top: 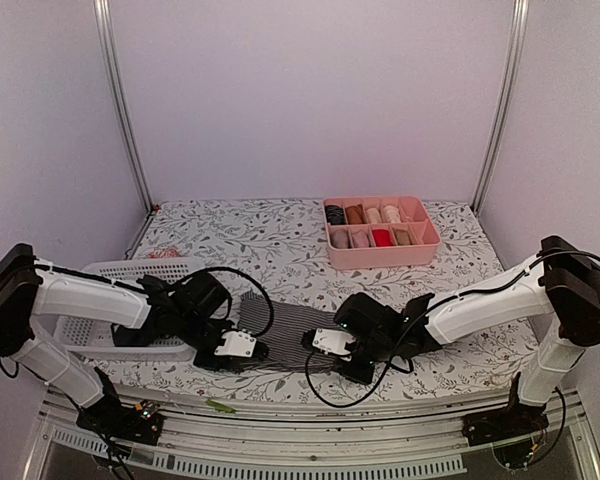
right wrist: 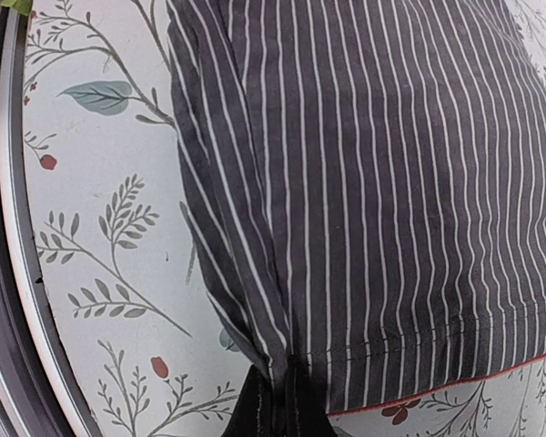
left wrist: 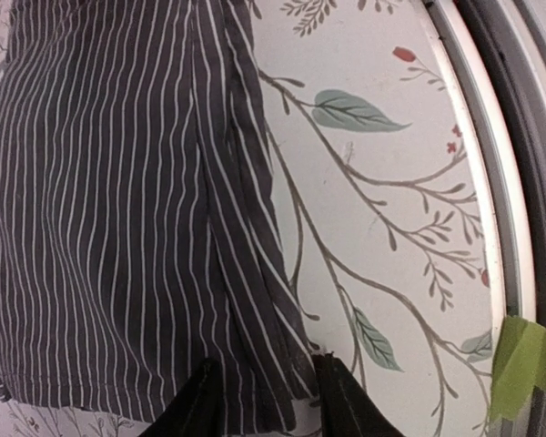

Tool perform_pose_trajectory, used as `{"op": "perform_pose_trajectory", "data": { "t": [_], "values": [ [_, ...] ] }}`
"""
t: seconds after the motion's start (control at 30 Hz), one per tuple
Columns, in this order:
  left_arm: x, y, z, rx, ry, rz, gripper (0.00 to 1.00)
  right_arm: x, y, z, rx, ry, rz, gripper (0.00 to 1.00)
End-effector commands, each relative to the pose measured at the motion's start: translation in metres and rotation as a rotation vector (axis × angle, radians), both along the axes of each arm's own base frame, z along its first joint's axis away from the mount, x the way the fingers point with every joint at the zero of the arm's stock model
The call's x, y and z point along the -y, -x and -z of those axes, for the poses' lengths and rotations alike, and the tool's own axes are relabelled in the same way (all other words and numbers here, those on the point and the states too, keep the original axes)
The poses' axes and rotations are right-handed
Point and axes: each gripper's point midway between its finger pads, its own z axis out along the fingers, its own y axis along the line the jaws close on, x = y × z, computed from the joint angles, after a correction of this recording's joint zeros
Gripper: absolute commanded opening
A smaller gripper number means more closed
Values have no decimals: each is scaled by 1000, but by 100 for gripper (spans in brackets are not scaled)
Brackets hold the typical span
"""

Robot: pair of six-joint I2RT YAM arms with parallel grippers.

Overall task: Roll the underwear
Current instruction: Pick up the underwear from the center of the board.

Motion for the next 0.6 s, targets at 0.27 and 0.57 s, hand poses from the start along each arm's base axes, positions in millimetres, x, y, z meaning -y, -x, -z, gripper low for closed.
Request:
{"op": "perform_pose_trajectory", "data": {
  "t": [0.27, 0.57],
  "values": [
    [-9, 21, 28, -59, -103, 21, 23, 16, 17, 14, -80, 70, 3, 0],
    [-14, 20, 26, -36, -131, 27, 6, 15, 18, 9, -81, 63, -7, 0]
  ]
}}
